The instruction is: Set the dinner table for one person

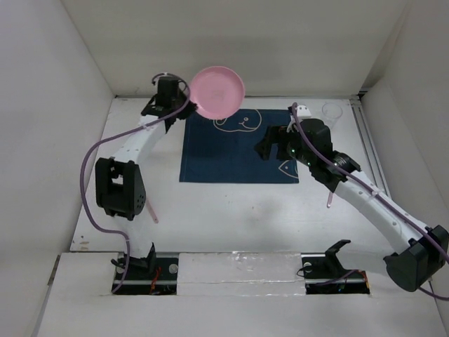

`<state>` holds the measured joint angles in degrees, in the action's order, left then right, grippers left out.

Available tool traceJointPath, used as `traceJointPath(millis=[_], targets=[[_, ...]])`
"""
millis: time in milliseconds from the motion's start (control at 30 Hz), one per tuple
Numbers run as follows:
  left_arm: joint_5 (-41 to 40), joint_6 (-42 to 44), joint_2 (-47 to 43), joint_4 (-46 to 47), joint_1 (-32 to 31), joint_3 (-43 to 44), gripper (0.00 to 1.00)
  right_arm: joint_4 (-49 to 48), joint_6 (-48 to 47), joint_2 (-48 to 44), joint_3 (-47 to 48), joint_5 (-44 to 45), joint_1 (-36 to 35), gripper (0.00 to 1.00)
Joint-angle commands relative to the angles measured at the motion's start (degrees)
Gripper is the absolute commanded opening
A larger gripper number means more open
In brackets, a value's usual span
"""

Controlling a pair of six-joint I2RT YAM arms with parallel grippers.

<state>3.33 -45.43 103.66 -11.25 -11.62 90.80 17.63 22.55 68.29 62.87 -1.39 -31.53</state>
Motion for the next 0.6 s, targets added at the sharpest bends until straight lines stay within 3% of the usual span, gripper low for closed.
traceJointPath(millis=[0, 133, 367, 567], targets=[[1.3, 2.2, 4.8, 1.3, -6.4, 3.7, 0.0, -0.5, 0.3, -3.2, -0.6, 2.2, 0.8, 1.0], [-1.9, 2.2, 9.2, 0.5, -11.5, 5.6, 0.0, 3.1, 0.3, -7.3, -1.3, 8.4, 2.2, 1.0], [2.1, 1.7, 14.0, 2.2, -11.5, 4.9, 0.0, 4.1, 0.3, -12.0, -3.0, 10.5, 4.1, 1.0], [4.7, 3.1, 18.0, 1.4, -11.5, 6.5, 0.0, 3.6, 0.3, -10.8, -3.0, 9.9, 5.2, 1.0]])
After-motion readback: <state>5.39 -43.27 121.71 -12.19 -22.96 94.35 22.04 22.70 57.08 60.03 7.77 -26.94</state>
